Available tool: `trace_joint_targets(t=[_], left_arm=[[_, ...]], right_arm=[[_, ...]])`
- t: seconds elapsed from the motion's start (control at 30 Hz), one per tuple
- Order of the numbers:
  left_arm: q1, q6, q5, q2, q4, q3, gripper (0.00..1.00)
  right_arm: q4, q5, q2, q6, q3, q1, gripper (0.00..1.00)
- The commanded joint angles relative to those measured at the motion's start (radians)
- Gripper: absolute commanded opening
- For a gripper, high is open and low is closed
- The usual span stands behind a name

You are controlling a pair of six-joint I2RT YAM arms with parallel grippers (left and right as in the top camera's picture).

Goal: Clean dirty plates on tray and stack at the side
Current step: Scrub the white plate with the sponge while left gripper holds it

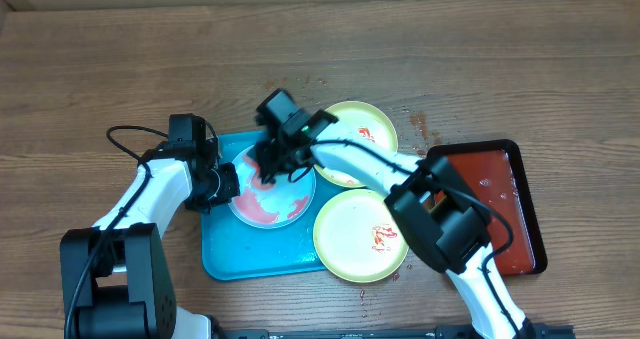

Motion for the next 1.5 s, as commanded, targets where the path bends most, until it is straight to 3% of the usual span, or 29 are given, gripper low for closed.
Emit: trace_joint_targets(t=[0.0,0.4,0.6,0.83,1.17,1.47], left_arm=[[-0.001,0.027,-0.037,0.028,-0.018,-0.030,0.04],[-0.001,0.027,-0.037,0.028,-0.018,-0.030,0.04],[-0.001,0.027,-0.037,0.028,-0.017,-0.030,0.04],[-0.001,0.027,-0.029,0.028,-0.015,-0.030,0.04],[-0.001,0.019,-0.030,0.028,-0.007,-0.030,0.04],[0.000,-0.003,-0.030,0.028,0.007,-0.030,0.04]], right_arm=[[0.004,0.135,0.017,0.074,0.000,-0.055,0.04],[-0.200,0.166,0.017,0.055,0.000,-0.077,0.04],[-0.294,0.026,0.017,-0.028,0.000,-0.061,0.04],[-0.274,-0.245,0.017,-0.181,0.000,-0.015,0.04],[-0.330,-0.034,-0.011,-0.171,0.059,-0.020,0.04],[-0.531,0.200,-0.076,-0.204,0.262,-0.050,0.04]])
